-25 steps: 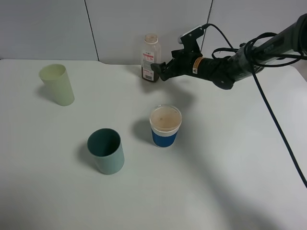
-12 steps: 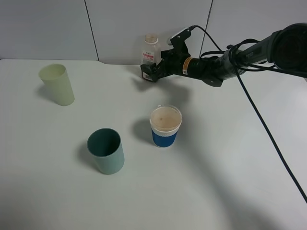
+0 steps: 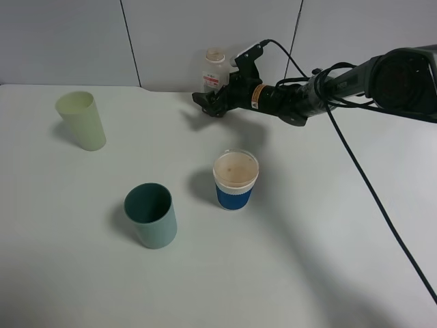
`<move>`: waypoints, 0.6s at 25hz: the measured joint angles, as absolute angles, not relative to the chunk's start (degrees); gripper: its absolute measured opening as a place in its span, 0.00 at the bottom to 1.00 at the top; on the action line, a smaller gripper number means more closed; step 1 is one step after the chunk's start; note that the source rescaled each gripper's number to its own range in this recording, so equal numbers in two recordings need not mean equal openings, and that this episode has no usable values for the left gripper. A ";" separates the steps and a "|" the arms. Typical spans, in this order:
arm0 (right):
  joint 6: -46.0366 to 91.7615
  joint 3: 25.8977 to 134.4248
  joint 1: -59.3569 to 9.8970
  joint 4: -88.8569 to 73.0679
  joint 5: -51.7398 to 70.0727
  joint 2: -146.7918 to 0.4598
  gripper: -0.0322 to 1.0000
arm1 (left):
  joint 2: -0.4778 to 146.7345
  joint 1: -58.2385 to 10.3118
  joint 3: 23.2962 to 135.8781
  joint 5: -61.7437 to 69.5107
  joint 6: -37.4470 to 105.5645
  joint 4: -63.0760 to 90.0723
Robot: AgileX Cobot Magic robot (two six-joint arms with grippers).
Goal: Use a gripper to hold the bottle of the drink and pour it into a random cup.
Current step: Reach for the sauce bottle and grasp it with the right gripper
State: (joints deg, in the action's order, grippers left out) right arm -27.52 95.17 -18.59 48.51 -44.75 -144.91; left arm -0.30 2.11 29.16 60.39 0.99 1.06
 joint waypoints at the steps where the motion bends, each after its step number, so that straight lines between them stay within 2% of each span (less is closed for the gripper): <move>1: -27.52 95.17 -18.59 48.51 -44.89 -144.93 0.85 | -0.30 2.11 29.16 60.39 0.99 1.06; 3: -27.52 95.17 -18.59 48.51 -44.89 -145.12 0.75 | -0.30 2.11 29.16 60.39 0.99 1.06; 5: -27.52 95.17 -18.59 48.40 -45.01 -145.44 0.60 | -0.30 2.11 29.16 60.39 0.99 1.06; 7: -27.52 95.17 -18.59 48.17 -45.01 -145.50 0.41 | -0.30 2.11 29.16 60.39 0.99 1.06; 9: -27.52 95.17 -18.59 47.90 -45.01 -145.50 0.15 | -0.30 2.11 29.16 60.39 0.99 1.06; 10: -27.52 95.17 -18.59 47.76 -45.01 -145.50 0.06 | -0.30 2.11 29.16 60.39 0.99 1.06; 15: -27.52 95.17 -18.59 46.60 -44.85 -145.50 0.03 | -0.30 2.11 29.16 60.39 0.99 1.06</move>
